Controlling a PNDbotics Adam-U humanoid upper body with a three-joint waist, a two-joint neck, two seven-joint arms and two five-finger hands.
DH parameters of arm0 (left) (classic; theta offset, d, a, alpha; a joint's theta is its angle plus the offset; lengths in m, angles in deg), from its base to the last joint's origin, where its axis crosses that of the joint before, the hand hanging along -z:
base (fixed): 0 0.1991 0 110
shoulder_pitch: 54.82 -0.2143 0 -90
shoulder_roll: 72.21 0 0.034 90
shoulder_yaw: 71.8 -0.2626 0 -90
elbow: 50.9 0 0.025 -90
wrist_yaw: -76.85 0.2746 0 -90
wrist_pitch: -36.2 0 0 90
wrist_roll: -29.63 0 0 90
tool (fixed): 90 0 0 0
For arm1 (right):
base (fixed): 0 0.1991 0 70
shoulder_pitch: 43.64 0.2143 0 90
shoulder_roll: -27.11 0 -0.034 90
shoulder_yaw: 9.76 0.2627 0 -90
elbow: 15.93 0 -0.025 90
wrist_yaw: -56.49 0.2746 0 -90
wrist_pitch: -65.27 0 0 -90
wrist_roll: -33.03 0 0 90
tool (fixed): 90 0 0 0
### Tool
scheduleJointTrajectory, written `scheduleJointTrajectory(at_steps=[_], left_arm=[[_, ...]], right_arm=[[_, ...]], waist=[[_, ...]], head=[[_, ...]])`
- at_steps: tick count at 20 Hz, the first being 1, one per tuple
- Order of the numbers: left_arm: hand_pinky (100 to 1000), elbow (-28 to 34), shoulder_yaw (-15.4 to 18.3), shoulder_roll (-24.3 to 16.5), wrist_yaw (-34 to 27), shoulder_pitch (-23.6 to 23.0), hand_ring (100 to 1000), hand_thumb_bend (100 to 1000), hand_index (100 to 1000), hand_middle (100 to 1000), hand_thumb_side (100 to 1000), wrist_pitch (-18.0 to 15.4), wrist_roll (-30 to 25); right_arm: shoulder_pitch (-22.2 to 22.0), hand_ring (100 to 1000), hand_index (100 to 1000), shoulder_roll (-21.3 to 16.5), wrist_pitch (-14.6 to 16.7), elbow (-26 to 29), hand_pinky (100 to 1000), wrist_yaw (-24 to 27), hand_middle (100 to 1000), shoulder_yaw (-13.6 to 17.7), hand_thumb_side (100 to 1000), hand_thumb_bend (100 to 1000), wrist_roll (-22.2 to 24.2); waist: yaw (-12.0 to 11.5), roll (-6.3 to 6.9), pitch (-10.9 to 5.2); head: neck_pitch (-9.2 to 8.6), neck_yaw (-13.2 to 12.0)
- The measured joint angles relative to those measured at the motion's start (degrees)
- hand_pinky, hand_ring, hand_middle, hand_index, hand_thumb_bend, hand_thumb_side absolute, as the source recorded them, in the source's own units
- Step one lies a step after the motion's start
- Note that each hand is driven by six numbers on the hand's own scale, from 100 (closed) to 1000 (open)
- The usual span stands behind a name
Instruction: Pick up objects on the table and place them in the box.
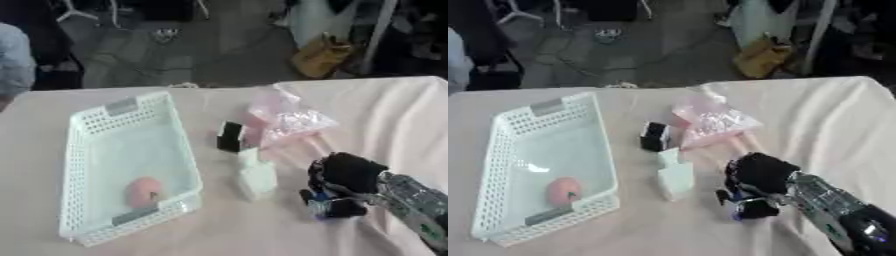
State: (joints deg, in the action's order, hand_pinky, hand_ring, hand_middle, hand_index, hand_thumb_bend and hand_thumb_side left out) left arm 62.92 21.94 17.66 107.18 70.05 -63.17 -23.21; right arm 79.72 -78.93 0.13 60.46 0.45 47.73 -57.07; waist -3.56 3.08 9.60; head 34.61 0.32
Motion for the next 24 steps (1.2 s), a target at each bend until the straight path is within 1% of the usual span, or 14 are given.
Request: scheduleJointTrajectory(at_steps=[1, 4, 6, 7, 8, 10, 12, 13, 15, 17, 20, 24], left_arm=[[854, 0.0, 0.0, 0.0, 0.0, 0.0, 990, 100, 962, 910, 945, 0.0, 0.0], [854, 0.0, 0.0, 0.0, 0.0, 0.0, 990, 100, 962, 910, 946, 0.0, 0.0], [854, 0.0, 0.0, 0.0, 0.0, 0.0, 990, 100, 962, 910, 946, 0.0, 0.0], [854, 0.0, 0.0, 0.0, 0.0, 0.0, 990, 100, 962, 910, 946, 0.0, 0.0], [854, 0.0, 0.0, 0.0, 0.0, 0.0, 990, 100, 962, 910, 946, 0.0, 0.0], [853, 0.0, 0.0, 0.0, 0.0, 0.0, 990, 100, 962, 911, 947, 0.0, 0.0], [854, 0.0, 0.0, 0.0, 0.0, 0.0, 990, 100, 962, 911, 946, 0.0, 0.0], [854, 0.0, 0.0, 0.0, 0.0, 0.0, 990, 100, 962, 911, 947, 0.0, 0.0], [854, 0.0, 0.0, 0.0, 0.0, 0.0, 990, 100, 963, 911, 947, -0.1, 0.0], [854, 0.0, 0.0, 0.0, 0.0, 0.0, 990, 100, 963, 911, 947, -0.1, 0.0], [854, 0.0, 0.0, 0.0, 0.0, 0.2, 990, 100, 963, 911, 947, -0.1, 0.0], [854, 0.0, 0.0, 0.0, 0.0, 1.0, 990, 100, 963, 912, 946, -0.3, -0.2]], right_arm=[[0.2, 100, 106, -0.1, 0.0, 0.2, 100, 0.0, 100, 0.0, 1000, 100, -1.4], [0.6, 100, 100, -0.3, -0.1, 0.9, 100, -0.1, 100, 0.0, 1000, 100, -5.4], [1.0, 100, 100, -0.7, -0.1, 1.3, 100, 0.1, 100, 0.0, 1000, 100, -7.0], [1.1, 100, 100, -0.8, -0.1, 1.5, 100, 0.5, 100, -0.1, 1000, 100, -7.4], [1.3, 100, 100, -1.0, -0.1, 1.9, 100, 1.1, 100, -0.3, 967, 100, -7.5], [1.9, 100, 100, -1.4, -0.1, 2.9, 100, 3.0, 100, -0.6, 931, 100, -6.7], [2.5, 100, 100, -2.0, -0.2, 4.0, 100, 5.8, 100, -0.9, 887, 100, -4.7], [2.9, 100, 100, -2.2, -0.3, 4.5, 100, 7.3, 100, -1.1, 880, 100, -3.2], [3.7, 100, 100, -2.6, -0.6, 5.5, 100, 11.0, 100, -1.4, 853, 100, 0.7], [4.9, 100, 100, -2.9, -1.5, 6.5, 100, 15.0, 100, -1.4, 846, 100, 5.1], [7.3, 100, 100, -3.3, -3.7, 8.1, 100, 20.8, 100, -1.1, 832, 100, 10.7], [11.7, 100, 100, -3.3, -7.6, 10.3, 100, 27.5, 100, 0.0, 846, 100, 15.9]], waist=[[0.0, 0.00, 0.00], [-0.2, 0.00, 0.00], [-0.3, 0.00, 0.00], [-0.3, 0.00, 0.00], [-0.3, 0.00, 0.00], [-0.3, 0.00, 0.00], [-0.3, 0.00, 0.00], [-0.3, 0.00, 0.00], [-0.3, 0.00, 0.00], [-0.4, 0.00, 0.00], [-0.8, -0.02, 0.00], [-1.6, -0.03, 0.00]], head=[[0.00, 0.0], [-0.01, 0.0], [-0.01, 0.1], [-0.01, 0.2], [-0.01, 0.3], [-0.01, 0.4], [-0.01, 0.5], [-0.01, 0.5], [-0.01, 0.6], [-0.02, 0.8], [-0.06, 1.0], [-0.30, 1.5]])
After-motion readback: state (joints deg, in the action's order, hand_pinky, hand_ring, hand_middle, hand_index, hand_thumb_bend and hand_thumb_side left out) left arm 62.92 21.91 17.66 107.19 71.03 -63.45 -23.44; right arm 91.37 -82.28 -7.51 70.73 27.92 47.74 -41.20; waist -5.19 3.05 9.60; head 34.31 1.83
